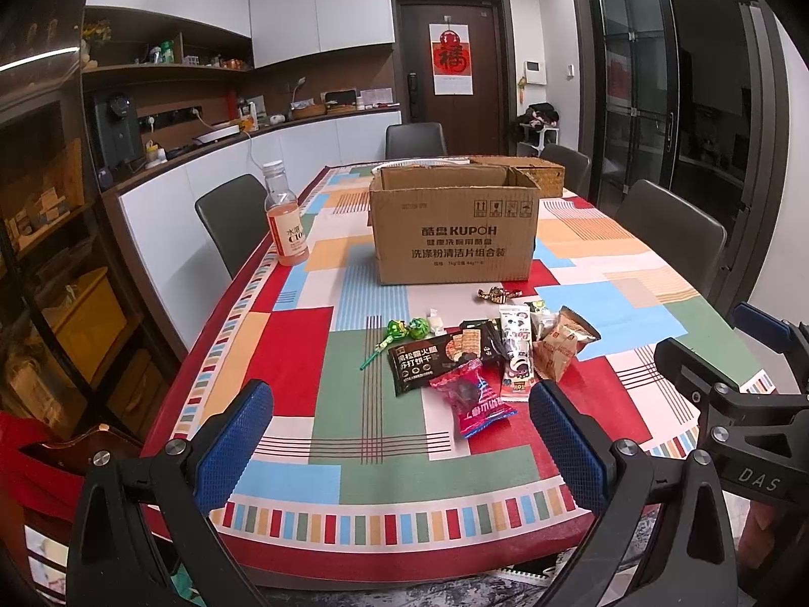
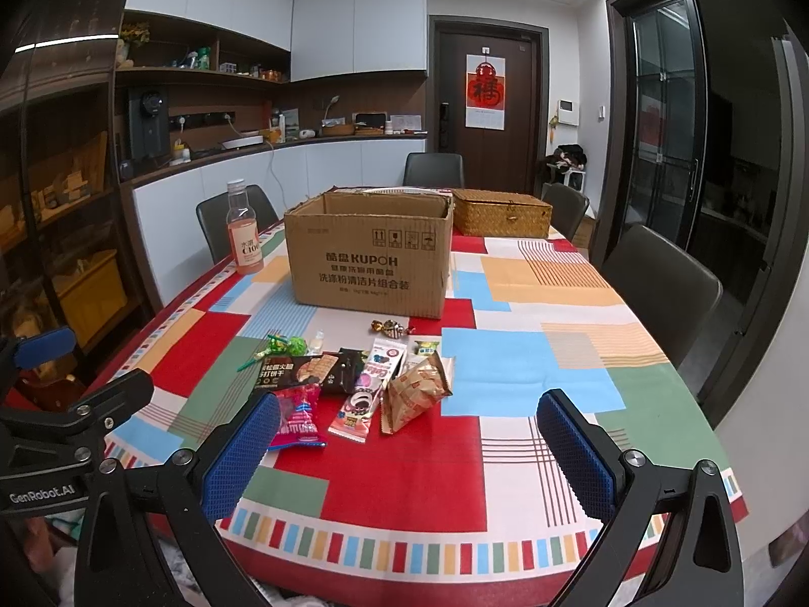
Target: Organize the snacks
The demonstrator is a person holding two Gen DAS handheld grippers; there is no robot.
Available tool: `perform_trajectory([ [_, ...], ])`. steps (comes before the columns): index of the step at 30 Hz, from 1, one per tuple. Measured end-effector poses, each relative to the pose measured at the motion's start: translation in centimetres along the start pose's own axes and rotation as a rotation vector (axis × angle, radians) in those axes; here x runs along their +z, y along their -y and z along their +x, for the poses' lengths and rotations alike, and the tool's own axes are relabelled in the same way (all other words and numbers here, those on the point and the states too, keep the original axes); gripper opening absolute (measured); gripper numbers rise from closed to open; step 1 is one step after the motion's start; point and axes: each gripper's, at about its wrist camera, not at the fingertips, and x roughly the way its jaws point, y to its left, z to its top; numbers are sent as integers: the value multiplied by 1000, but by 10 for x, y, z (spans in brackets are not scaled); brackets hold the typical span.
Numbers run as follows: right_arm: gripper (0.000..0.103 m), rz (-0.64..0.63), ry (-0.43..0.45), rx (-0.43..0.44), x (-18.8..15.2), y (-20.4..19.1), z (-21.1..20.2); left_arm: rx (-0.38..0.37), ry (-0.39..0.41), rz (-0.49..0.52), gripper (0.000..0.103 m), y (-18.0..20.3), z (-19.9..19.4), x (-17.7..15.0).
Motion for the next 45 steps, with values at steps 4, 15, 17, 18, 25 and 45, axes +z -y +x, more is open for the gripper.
perform_trajectory([
  [4, 103, 0, 0, 1, 0, 0, 0, -1, 1, 0, 103, 0, 0, 0],
  [15, 103, -1, 2, 0, 0, 0, 0, 0, 5, -3, 103, -3, -2, 3],
  [17, 103, -2, 3, 0, 0, 0, -1, 0, 5, -3, 103, -2, -2, 3],
  [18, 103, -2, 3, 0, 1, 0, -1, 1, 6, -4, 103, -3, -3, 4],
  [25, 103, -2, 5, 0, 1, 0, -1, 0, 10, -5, 103, -5, -4, 8],
  [45, 103, -4, 8, -1, 1, 0, -3, 2, 16, -4, 103, -5, -3, 10],
])
